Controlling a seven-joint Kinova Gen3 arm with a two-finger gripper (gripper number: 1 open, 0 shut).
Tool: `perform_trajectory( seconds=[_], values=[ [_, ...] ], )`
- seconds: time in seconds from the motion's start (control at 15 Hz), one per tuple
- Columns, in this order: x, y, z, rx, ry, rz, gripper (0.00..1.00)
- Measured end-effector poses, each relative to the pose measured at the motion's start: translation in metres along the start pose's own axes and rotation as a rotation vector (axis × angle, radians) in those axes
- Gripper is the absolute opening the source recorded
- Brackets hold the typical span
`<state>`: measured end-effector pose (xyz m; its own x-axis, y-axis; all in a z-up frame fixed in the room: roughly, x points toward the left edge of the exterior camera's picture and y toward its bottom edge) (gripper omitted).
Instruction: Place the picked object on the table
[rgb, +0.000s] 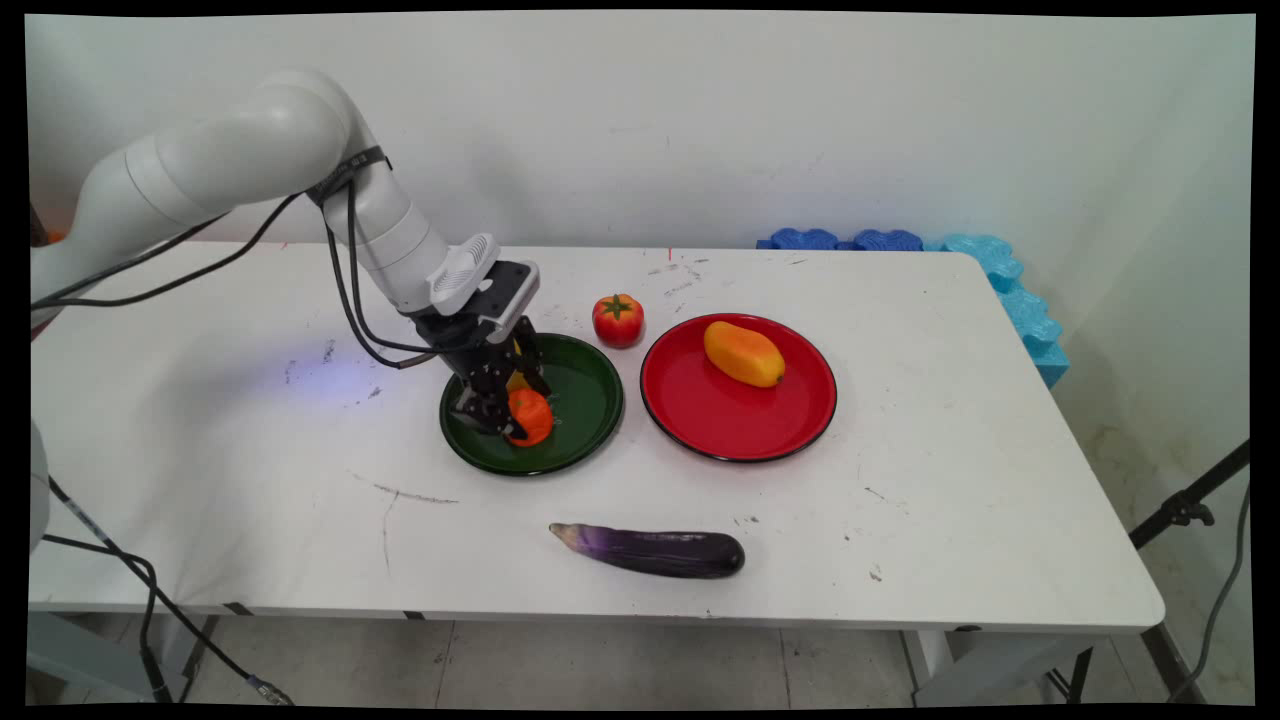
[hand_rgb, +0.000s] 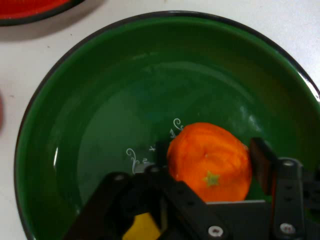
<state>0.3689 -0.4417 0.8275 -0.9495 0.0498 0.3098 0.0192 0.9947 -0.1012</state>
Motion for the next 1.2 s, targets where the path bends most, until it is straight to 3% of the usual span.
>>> perform_trajectory(
  seconds=[0.33,0.6,1.0,1.2],
  values=[
    [0.000,0.004,0.000,-0.010,0.016,0.004,0.00],
    [0.008,0.004,-0.024,-0.005,0.044,-0.061,0.00],
    [0.054,0.007,-0.099,0.016,0.133,-0.249,0.00],
    [0.079,0.014,-0.113,0.014,0.167,-0.363,0.00]
  ],
)
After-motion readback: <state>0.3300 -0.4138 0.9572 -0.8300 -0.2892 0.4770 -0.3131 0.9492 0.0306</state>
